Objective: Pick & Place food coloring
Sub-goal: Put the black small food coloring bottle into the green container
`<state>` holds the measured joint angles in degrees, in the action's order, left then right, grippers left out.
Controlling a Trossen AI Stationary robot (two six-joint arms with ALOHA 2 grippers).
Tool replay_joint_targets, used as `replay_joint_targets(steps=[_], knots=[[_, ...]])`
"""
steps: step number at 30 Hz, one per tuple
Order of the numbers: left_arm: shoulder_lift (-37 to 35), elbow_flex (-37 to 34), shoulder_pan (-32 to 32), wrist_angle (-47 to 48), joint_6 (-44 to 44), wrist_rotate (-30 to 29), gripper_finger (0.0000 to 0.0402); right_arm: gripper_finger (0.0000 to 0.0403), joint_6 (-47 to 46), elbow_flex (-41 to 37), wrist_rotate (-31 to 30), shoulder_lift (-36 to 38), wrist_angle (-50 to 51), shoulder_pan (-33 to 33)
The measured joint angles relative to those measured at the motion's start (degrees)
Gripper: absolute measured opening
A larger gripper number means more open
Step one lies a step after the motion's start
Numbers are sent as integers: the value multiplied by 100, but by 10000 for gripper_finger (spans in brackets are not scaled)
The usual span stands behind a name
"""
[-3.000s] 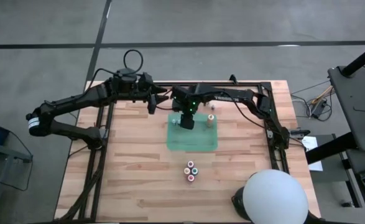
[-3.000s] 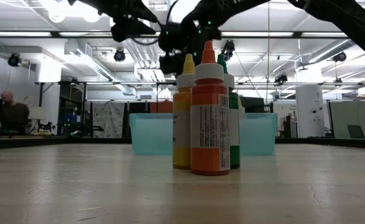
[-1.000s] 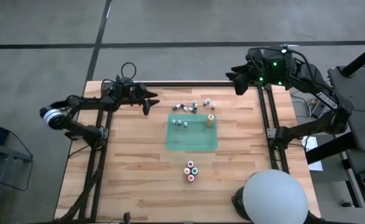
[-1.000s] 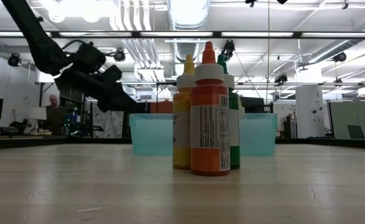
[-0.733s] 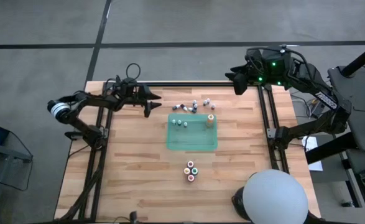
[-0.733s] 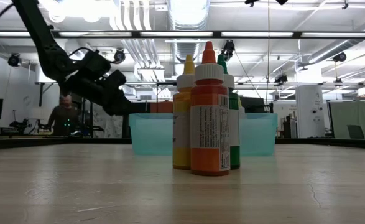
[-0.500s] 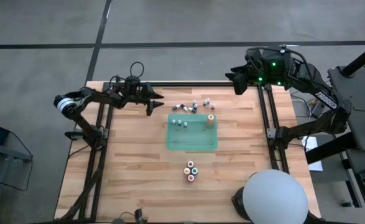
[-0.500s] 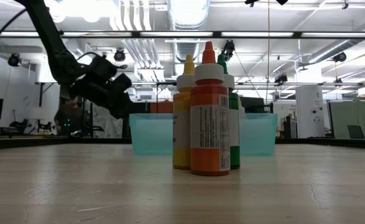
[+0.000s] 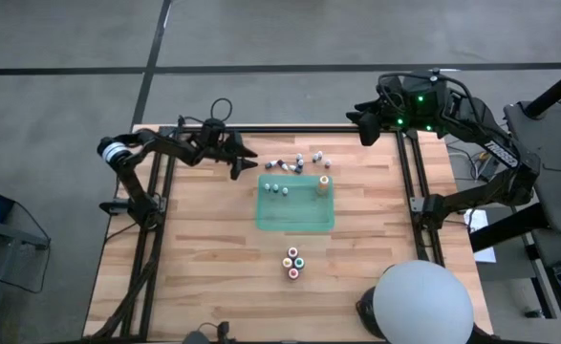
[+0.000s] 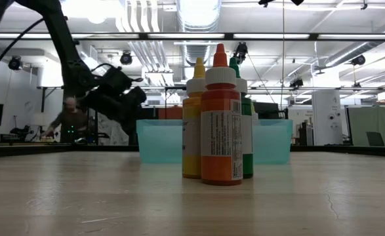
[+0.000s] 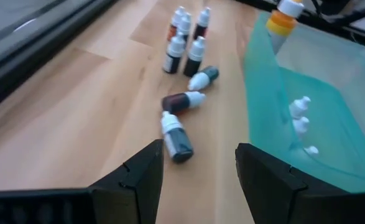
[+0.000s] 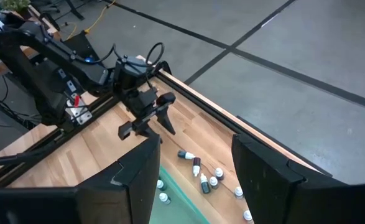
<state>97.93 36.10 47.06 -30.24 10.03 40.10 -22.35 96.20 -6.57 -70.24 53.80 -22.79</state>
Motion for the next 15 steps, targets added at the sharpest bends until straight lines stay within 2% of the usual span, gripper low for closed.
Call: replay_joint_targets(steps=[6, 15], knots=[[205, -7, -263, -22, 217, -268, 172, 190, 2, 0, -4, 0, 0, -2], [280, 30, -366, -83, 235, -1179, 172, 190, 2, 0, -98, 0, 23, -4]])
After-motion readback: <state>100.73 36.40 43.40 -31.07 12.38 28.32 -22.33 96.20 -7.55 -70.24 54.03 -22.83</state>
